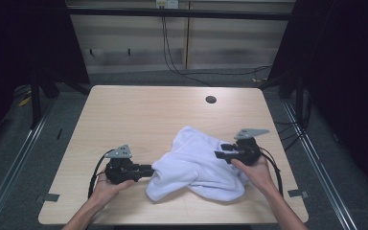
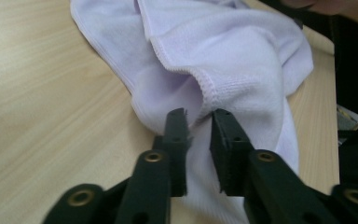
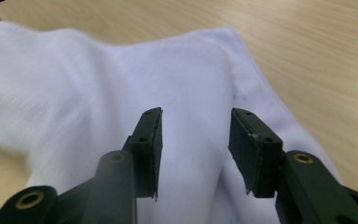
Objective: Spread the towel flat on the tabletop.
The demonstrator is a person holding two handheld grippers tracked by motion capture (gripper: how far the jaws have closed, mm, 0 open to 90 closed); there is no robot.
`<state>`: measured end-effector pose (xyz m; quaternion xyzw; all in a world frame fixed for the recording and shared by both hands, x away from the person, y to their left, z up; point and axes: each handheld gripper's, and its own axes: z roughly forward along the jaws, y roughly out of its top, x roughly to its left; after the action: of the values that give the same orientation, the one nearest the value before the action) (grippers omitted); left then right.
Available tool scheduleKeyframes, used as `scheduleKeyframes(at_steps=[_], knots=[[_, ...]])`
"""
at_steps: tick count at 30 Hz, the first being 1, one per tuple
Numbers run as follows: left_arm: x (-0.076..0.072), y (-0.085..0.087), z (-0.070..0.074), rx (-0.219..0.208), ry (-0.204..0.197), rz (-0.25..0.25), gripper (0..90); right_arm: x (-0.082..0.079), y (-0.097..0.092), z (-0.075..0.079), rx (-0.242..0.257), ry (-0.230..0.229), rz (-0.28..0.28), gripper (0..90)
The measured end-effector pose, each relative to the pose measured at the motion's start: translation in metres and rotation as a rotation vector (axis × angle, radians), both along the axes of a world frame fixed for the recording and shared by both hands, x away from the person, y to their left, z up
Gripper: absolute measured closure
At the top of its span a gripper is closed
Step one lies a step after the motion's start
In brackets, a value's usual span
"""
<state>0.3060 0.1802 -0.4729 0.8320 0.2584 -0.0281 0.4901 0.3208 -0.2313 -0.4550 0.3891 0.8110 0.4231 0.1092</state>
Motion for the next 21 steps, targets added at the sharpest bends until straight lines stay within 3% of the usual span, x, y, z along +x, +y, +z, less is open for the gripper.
scheduleKeyframes(at_steps=[3,5,6,7,8,9,11,12,18,21], knots=[[0.006,-0.003,0.004,-0.015,-0.016,0.009,86.9,0.036,0.016,-0.012,-0.003,0.032,-0.019,53.1],[0.009,-0.004,0.006,-0.023,-0.019,0.012,88.3,0.063,0.028,-0.028,0.020,0.095,-0.016,51.7],[0.011,-0.006,0.006,-0.022,-0.021,0.014,88.4,0.067,0.031,-0.031,0.023,0.124,-0.010,51.8],[0.011,-0.006,0.006,-0.022,-0.021,0.014,88.6,0.067,0.031,-0.031,0.023,0.124,-0.010,51.8],[0.012,-0.005,0.006,-0.013,-0.023,0.020,88.6,0.071,0.035,-0.035,0.011,0.136,-0.009,55.7],[0.012,-0.005,0.007,-0.012,-0.030,0.031,88.9,0.073,0.039,-0.038,-0.001,0.133,-0.005,71.2],[0.015,0.001,0.012,-0.027,-0.041,0.058,89.1,0.072,0.040,-0.034,0.008,0.074,-0.028,84.8],[0.017,0.004,0.016,-0.042,-0.053,0.084,89.3,0.072,0.038,-0.029,0.032,0.053,-0.038,86.9],[0.039,0.018,0.038,-0.116,-0.093,0.192,89.6,0.078,0.012,0.030,0.111,-0.089,-0.118,89.3],[0.046,0.022,0.059,-0.133,-0.144,0.214,89.8,0.071,-0.005,0.065,0.158,-0.162,-0.132,89.3]])
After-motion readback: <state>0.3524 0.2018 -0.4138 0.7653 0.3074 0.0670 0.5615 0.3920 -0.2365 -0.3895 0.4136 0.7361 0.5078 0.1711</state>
